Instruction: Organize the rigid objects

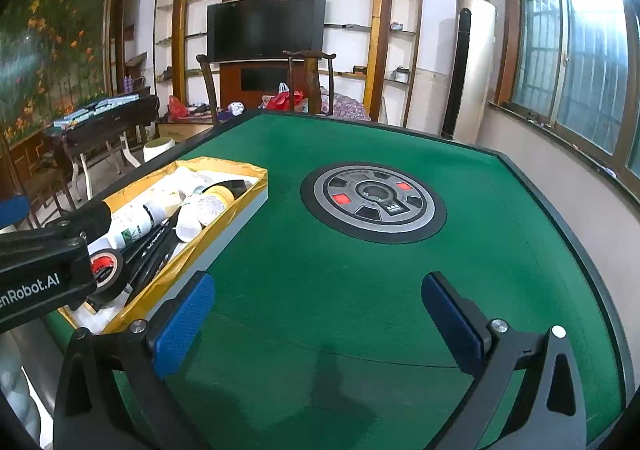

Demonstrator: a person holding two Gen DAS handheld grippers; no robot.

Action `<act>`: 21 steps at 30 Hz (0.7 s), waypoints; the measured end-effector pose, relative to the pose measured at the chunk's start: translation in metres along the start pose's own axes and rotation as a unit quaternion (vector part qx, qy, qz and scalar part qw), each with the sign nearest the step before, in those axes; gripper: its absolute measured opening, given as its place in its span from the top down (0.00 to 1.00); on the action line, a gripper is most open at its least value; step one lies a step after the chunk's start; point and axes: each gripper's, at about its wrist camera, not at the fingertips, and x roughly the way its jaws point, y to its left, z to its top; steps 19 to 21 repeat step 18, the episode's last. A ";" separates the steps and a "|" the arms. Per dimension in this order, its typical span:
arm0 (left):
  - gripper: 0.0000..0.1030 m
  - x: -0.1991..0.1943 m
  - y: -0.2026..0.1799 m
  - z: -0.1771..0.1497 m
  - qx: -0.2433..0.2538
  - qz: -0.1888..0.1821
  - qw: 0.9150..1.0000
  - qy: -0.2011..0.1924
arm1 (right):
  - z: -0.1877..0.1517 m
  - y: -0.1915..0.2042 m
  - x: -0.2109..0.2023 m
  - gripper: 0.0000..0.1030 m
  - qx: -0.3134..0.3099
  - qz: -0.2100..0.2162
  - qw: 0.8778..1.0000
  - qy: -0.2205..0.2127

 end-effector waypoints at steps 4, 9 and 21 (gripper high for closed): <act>0.00 0.004 0.006 0.000 -0.009 -0.007 1.000 0.010 | -0.001 0.006 0.003 0.00 -0.009 -0.001 1.000 0.006; 0.00 0.011 0.012 -0.001 -0.017 -0.012 1.000 0.023 | -0.002 0.014 0.005 0.00 -0.022 0.000 1.000 0.011; 0.00 0.010 0.008 -0.002 0.003 -0.005 1.000 0.022 | -0.001 0.023 0.008 0.00 -0.043 0.007 0.999 0.016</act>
